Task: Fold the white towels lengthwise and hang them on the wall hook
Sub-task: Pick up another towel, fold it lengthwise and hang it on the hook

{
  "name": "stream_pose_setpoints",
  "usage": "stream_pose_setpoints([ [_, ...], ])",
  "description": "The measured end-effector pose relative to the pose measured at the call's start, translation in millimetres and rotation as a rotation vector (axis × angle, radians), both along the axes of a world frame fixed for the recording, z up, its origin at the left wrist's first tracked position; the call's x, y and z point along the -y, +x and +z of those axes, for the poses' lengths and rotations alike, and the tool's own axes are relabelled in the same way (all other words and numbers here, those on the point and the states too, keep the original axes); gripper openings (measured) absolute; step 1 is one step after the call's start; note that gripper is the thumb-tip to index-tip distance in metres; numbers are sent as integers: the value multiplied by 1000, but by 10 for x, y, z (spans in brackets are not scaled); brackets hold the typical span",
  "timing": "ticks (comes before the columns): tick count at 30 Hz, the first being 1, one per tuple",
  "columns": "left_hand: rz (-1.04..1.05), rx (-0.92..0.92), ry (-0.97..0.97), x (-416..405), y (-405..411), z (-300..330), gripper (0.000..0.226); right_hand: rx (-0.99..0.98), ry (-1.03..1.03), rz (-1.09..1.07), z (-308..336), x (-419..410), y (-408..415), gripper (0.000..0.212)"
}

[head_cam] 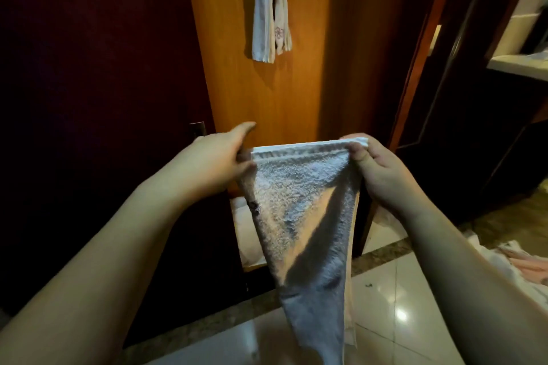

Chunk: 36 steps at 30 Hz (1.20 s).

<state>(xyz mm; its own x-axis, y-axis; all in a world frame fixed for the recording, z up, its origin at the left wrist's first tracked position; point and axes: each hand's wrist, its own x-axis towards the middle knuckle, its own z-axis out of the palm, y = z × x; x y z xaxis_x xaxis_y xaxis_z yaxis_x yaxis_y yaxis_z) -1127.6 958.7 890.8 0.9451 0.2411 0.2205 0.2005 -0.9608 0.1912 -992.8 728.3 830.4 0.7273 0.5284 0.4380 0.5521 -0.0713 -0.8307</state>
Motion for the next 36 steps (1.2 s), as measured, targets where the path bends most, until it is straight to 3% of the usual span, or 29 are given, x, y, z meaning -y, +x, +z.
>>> stream_pose_setpoints([
  [3,-5,-21,215,9,57,36,27,7,-1,8,11,-21,-24,23],
  [6,32,55,269,32,64,58,12,17,27,-1,16,-32,-29,22],
  [8,30,39,16,-11,69,22,12,5,63,-22,18,-29,-9,21],
  [10,-18,76,-418,-81,57,-48,7,-12,93,-36,24,-36,17,22],
  [13,-107,306,-1005,-149,36,-183,13,-9,132,-62,50,-73,29,25],
  [16,-157,609,-1293,-93,78,-259,17,49,184,-135,108,-134,13,24],
  [20,-150,868,-1220,85,133,-326,16,118,240,-263,130,-232,23,23],
  [22,-139,884,-1149,152,141,-344,17,109,224,-301,105,-258,32,24],
  [25,-111,854,-1273,165,145,-374,17,4,154,-274,38,-248,40,23],
  [27,-76,837,-1351,139,139,-434,16,-85,166,-191,-5,-226,6,24],
  [29,-40,814,-1367,123,122,-507,14,-180,249,-50,-57,-218,-28,37],
  [33,13,764,-1387,136,81,-594,5,-586,296,296,-186,-218,1,91],
  [36,59,723,-1347,141,61,-668,6,-912,231,478,-231,-189,6,85],
])
